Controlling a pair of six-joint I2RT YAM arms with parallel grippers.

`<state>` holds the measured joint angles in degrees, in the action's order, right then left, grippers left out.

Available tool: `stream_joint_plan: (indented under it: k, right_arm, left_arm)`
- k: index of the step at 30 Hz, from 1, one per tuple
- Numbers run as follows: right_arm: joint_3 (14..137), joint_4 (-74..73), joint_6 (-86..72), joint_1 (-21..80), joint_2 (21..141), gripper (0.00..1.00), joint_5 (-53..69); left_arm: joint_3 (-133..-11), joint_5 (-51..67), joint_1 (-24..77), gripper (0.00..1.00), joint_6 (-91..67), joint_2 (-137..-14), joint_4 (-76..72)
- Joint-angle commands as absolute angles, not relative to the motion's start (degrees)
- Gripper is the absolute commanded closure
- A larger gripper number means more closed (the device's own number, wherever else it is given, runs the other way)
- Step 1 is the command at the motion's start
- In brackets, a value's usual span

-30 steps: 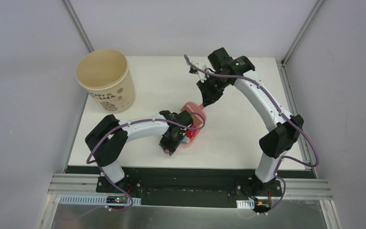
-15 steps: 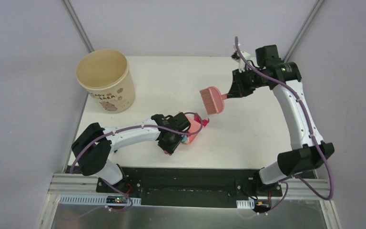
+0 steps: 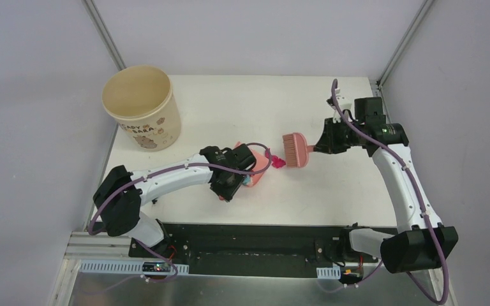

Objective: Sweep away the paper scraps from the table

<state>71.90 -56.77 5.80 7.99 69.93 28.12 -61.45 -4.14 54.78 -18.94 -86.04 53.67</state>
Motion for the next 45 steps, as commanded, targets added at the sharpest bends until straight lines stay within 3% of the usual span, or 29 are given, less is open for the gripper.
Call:
stream_joint_plan:
  k: [1,8,18,24,32,45]
  right_arm:
    - [71.15,-49.22,4.35,7.41,65.63,1.0,26.39]
    - [65.08,-48.16,3.52,4.72,63.89,1.0,30.14]
    - [54.81,-43.7,0.71,-5.38,60.92,1.0,55.53]
    - [49.77,-39.9,0.13,-9.9,56.64,1.0,55.64]
    - [49.35,-40.05,1.22,-10.81,59.49,1.0,56.83]
    - [49.14,-40.71,2.55,-11.2,60.64,1.0,56.18]
  left_arm:
    - [-66.82,-4.45,55.1,1.0,-20.06,-86.37,60.05]
    - [-70.5,-3.47,53.21,1.0,-20.7,-83.12,63.37]
    - [-81.33,-0.1,40.45,1.0,-17.59,-81.98,66.45]
    - [-92.51,3.72,35.04,1.0,-15.89,-84.83,68.81]
    - [-104.4,11.42,27.45,1.0,-17.38,-87.31,67.09]
    - [-109.5,28.83,8.56,1.0,-22.07,-88.98,60.27]
